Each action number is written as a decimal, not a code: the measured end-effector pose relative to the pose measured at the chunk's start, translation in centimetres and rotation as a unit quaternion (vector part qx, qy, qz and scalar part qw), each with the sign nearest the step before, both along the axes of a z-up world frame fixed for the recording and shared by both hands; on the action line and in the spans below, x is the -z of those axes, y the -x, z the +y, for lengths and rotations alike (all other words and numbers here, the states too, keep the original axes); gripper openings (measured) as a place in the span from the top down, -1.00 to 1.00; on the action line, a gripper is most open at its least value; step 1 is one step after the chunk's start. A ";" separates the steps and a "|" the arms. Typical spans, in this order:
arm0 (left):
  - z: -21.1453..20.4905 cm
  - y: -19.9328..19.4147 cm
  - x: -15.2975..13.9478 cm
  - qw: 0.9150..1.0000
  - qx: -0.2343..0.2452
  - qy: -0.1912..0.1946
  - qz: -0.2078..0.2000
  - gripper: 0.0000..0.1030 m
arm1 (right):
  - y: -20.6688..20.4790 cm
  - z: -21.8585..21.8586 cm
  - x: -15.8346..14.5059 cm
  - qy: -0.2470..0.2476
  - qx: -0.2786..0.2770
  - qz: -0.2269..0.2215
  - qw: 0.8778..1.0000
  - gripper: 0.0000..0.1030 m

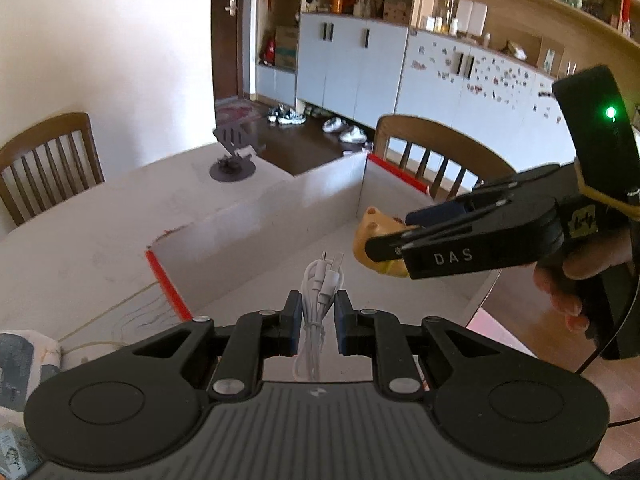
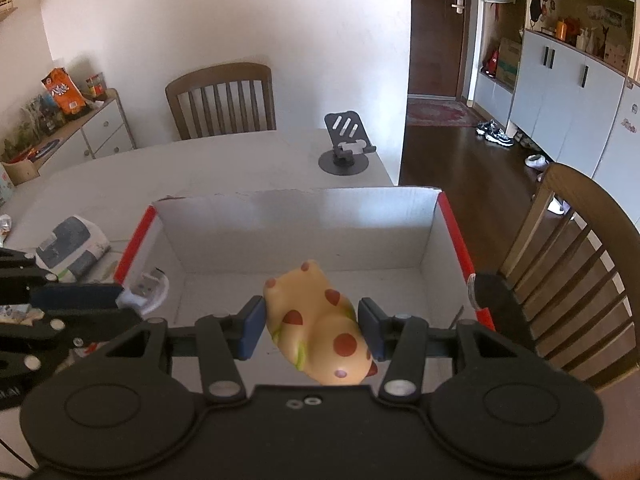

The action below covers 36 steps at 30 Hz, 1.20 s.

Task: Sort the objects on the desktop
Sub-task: 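Lower the yellow toy into the red box and open the right tool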

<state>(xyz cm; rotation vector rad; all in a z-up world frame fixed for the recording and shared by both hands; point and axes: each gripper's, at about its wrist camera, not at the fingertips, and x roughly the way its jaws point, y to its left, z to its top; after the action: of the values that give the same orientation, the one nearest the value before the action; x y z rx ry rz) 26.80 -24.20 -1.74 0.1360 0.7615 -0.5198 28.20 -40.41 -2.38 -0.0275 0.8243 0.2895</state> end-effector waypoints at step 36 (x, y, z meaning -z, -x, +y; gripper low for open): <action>-4.2 -3.9 6.1 0.984 0.045 -0.114 0.129 0.70 | -3.0 -1.0 5.4 0.019 -0.014 0.104 0.994 0.03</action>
<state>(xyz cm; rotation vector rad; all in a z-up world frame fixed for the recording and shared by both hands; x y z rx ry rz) 30.65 -28.37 -7.82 0.3211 1.0712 -0.5419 31.25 -41.38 -7.74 -0.0442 1.0376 0.3067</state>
